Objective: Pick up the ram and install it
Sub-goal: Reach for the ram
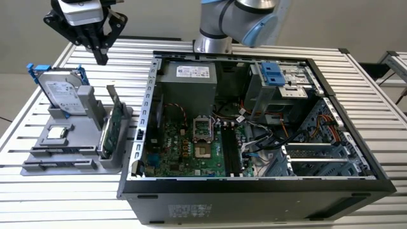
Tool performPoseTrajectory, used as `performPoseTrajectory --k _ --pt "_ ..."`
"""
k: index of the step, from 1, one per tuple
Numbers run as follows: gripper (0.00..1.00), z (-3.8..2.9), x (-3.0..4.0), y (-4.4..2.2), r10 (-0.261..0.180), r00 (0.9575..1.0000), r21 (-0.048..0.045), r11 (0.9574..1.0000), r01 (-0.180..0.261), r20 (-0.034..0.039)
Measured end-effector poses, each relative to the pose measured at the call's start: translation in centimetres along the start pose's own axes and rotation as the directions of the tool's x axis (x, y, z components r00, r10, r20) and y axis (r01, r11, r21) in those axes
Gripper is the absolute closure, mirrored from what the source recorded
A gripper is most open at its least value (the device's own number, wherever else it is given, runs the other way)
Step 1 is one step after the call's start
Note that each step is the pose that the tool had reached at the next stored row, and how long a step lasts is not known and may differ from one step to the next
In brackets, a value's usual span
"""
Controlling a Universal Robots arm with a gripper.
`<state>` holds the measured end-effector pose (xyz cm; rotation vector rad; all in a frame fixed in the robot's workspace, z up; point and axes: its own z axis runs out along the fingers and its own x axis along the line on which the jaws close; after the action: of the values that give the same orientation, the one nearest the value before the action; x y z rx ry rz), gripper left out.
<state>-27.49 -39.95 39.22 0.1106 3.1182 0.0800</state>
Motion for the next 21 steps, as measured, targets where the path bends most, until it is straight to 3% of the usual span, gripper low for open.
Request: performPoseTrajectory --k 9,21 --pt "1.0 0.01 0.03 -0.06 0.0 1.0 -0.0011 1.0 0.0 -0.0001" --pt "1.0 0.0 0.95 -0.13 0.0 1.0 -0.0021 1.0 0.0 -0.0002"
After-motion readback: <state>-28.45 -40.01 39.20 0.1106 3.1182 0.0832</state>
